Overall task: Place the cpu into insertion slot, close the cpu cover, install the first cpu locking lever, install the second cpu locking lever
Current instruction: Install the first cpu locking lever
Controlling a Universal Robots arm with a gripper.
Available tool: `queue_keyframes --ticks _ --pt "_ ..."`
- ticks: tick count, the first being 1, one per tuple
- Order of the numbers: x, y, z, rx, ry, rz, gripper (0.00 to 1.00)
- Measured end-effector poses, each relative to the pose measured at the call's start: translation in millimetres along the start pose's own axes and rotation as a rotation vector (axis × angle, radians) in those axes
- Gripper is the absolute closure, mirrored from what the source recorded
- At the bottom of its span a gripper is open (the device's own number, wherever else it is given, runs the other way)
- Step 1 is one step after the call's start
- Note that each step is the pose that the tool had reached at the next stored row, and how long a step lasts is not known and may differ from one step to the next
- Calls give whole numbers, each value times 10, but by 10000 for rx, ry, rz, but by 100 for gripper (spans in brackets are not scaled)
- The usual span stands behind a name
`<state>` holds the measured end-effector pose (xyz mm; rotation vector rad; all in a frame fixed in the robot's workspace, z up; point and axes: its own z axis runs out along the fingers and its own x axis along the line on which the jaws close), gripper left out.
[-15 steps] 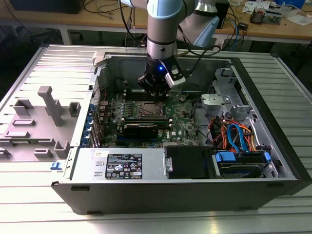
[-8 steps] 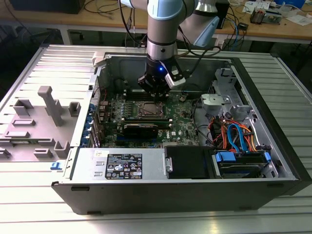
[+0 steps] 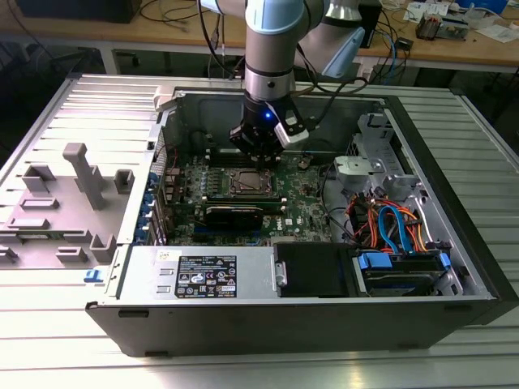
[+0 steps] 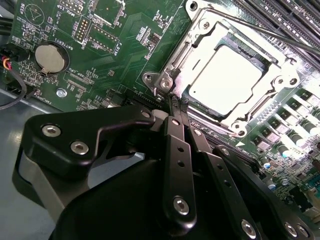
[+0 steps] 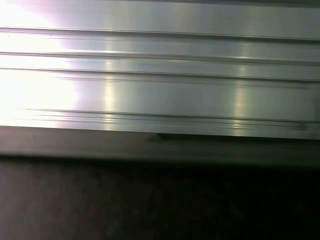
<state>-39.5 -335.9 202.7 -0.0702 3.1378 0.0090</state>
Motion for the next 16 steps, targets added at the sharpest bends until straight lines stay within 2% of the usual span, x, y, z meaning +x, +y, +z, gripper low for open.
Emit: queue_keyframes --ticks 7,16 --pt "-1 0 0 -78 -4 1 89" --pt "-2 0 -14 -80 -6 1 89"
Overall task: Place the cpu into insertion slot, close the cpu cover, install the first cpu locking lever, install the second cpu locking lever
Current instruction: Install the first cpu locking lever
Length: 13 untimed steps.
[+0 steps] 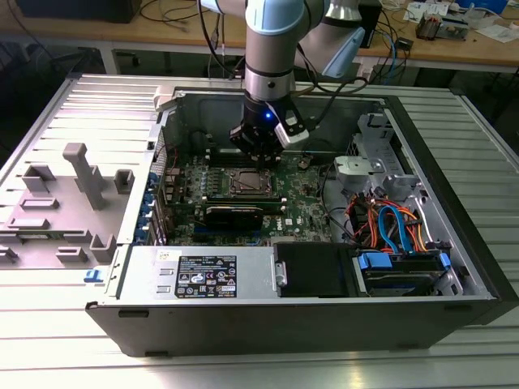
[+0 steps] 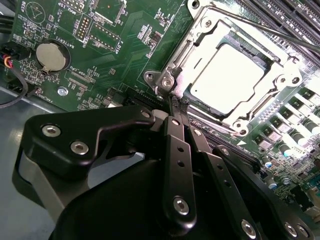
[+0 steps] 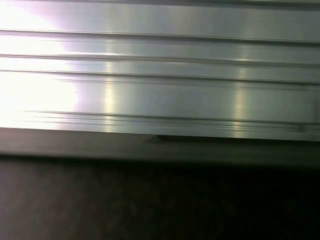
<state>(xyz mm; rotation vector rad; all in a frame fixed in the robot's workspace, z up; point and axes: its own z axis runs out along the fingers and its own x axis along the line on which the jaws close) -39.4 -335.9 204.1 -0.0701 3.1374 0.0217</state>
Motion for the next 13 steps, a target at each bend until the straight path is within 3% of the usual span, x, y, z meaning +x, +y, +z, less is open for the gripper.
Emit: queue_keyframes --ticks 13 --pt "-4 0 -51 9 11 37 89"
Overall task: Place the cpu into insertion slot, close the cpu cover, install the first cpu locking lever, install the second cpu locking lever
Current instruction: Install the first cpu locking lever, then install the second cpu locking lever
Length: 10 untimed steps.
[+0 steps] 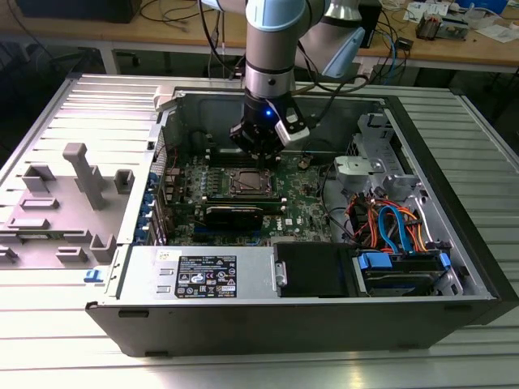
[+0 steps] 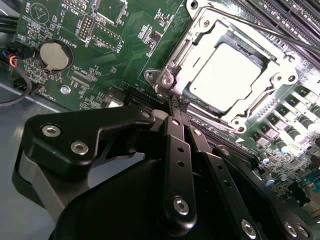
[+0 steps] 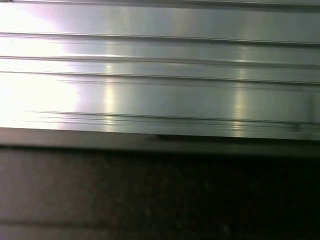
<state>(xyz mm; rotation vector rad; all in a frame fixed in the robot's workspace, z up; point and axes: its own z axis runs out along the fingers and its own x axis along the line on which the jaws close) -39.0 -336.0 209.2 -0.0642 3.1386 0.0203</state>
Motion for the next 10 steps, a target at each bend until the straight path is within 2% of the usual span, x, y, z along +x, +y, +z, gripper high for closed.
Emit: queue_keyframes --ticks 10 --pt "-1 -24 -4 -1 10 49 89"
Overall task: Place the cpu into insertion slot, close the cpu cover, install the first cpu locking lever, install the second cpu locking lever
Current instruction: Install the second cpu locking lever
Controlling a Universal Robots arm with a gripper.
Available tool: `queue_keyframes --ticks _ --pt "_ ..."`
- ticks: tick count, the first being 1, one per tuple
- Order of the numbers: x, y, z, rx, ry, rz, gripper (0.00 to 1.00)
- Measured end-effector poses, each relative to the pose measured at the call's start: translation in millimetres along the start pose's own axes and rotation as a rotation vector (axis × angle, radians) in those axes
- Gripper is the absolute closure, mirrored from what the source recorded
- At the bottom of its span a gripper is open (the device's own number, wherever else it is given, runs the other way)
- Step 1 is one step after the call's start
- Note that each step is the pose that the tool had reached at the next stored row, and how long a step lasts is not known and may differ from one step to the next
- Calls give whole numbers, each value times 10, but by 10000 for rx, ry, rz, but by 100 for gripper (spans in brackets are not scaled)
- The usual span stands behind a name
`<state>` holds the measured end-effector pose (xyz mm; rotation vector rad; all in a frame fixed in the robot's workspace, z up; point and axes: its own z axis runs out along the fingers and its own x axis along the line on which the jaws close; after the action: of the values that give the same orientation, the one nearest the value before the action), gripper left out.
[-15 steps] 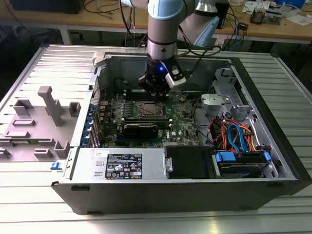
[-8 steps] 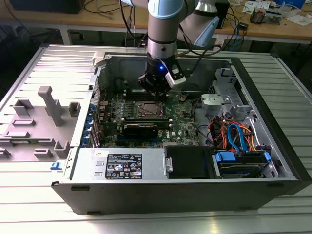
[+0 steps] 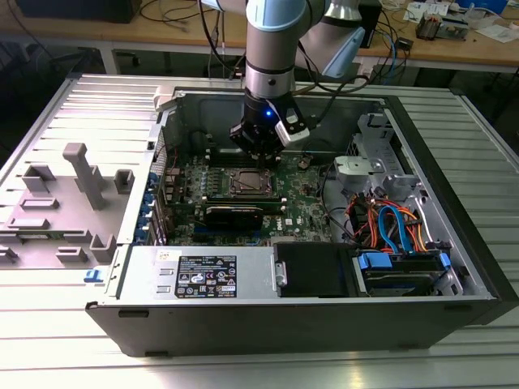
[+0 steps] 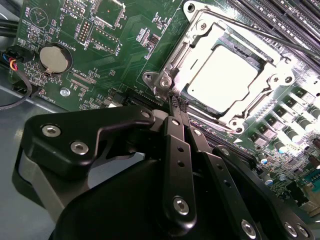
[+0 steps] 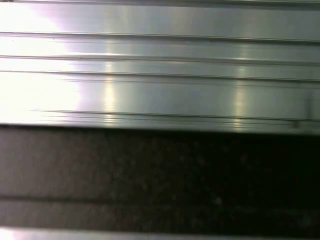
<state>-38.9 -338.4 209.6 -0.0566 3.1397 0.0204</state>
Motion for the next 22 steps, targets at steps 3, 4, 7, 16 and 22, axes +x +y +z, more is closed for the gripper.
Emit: queue_keyframes --ticks 3,4,7,16,22 --pt "0 -1 0 0 0 0 89" --pt "0 -1 0 0 0 0 89" --pt "0 -3 0 0 0 -1 89" --pt "3 -78 -1 43 1 0 89" --pt "3 -84 -48 49 2 0 89"
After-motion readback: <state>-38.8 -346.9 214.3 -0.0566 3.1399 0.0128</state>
